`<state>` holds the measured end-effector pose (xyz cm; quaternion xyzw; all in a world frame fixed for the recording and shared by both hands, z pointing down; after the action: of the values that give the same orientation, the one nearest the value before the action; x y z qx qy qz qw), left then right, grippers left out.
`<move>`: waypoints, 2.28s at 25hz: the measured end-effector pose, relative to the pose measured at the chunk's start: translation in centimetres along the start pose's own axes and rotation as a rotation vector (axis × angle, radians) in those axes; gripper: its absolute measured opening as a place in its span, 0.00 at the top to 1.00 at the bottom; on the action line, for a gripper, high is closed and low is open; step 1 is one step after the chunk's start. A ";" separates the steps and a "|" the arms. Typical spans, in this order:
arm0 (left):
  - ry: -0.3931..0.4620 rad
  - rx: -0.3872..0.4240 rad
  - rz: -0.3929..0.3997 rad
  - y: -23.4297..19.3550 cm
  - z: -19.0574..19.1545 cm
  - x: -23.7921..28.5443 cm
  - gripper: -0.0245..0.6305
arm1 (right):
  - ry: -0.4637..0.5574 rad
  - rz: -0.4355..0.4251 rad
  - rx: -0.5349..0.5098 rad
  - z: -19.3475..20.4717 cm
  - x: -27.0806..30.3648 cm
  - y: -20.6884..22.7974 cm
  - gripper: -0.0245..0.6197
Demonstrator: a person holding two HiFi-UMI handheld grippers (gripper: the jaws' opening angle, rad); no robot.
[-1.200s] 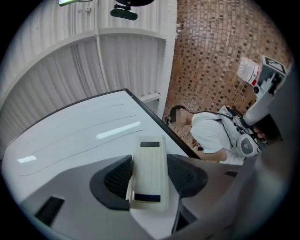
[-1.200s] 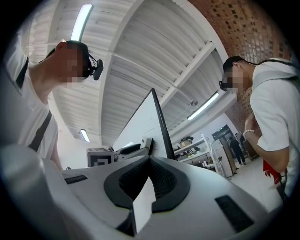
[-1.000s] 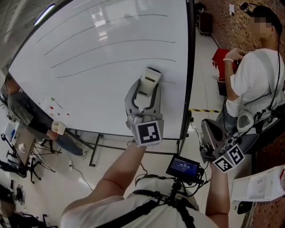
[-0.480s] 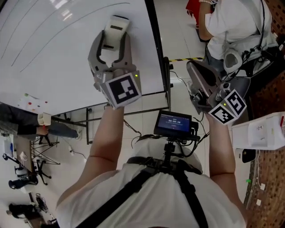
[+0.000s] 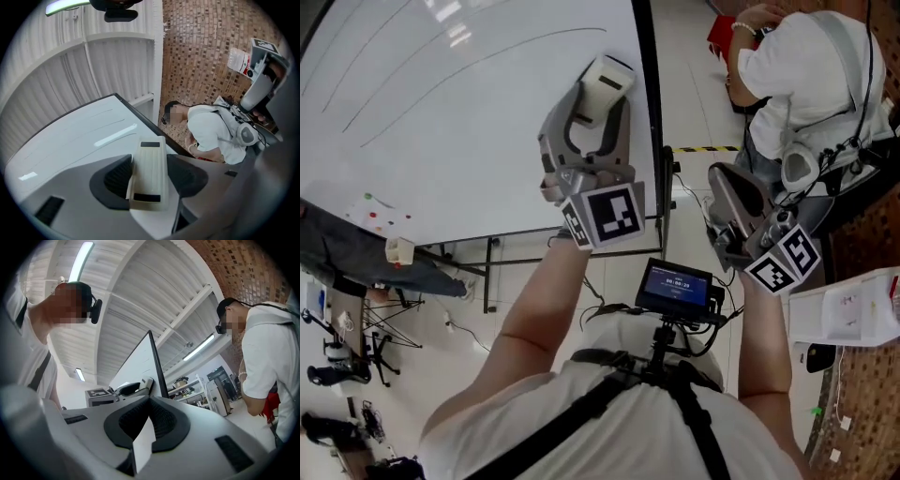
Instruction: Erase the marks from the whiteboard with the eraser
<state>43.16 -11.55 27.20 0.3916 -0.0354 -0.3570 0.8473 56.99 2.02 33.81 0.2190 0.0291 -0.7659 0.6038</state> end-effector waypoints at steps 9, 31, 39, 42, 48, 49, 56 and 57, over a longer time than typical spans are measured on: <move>-0.046 0.123 0.337 4.0 -0.3 0.6 0.57 | 0.011 -0.005 0.033 0.3 0.5 -0.4 0.95; -0.106 -0.328 -0.189 -20.6 12.8 -10.6 0.56 | -0.003 -0.008 0.100 2.7 2.1 -6.1 0.95; -0.109 -0.580 0.088 -19.7 19.3 -19.0 0.57 | -0.094 -0.074 0.092 6.5 6.4 -16.3 0.95; -0.110 -0.638 0.174 -18.5 21.4 -23.8 0.57 | -0.170 -0.102 0.097 9.9 7.7 -20.5 0.95; -0.151 -0.728 0.215 -17.5 24.8 -33.9 0.57 | -0.303 -0.188 0.088 16.0 8.3 -28.7 0.95; -0.154 -0.746 0.228 -17.2 25.2 -35.5 0.57 | -0.321 -0.196 0.091 16.9 8.2 -29.9 0.95; -0.144 -0.814 0.337 -14.8 26.8 -44.7 0.57 | -0.400 -0.259 0.073 22.0 7.7 -37.0 0.95; -0.146 -0.817 0.337 -14.5 27.0 -45.5 0.57 | -0.405 -0.268 0.072 22.5 7.6 -37.6 0.95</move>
<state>-8.17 -6.42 45.85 -0.0128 -0.0143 -0.2252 0.9741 13.63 -1.73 42.99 0.0764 -0.0909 -0.8680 0.4822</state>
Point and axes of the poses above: the fingertips, and each gripper's own axes: x forward along the fingers, y to its right, z out of its underside, the point moved 5 cm from there along -x, backward along the fingers, and after that the axes turned 10 degrees about z, right-handed, at the moved point
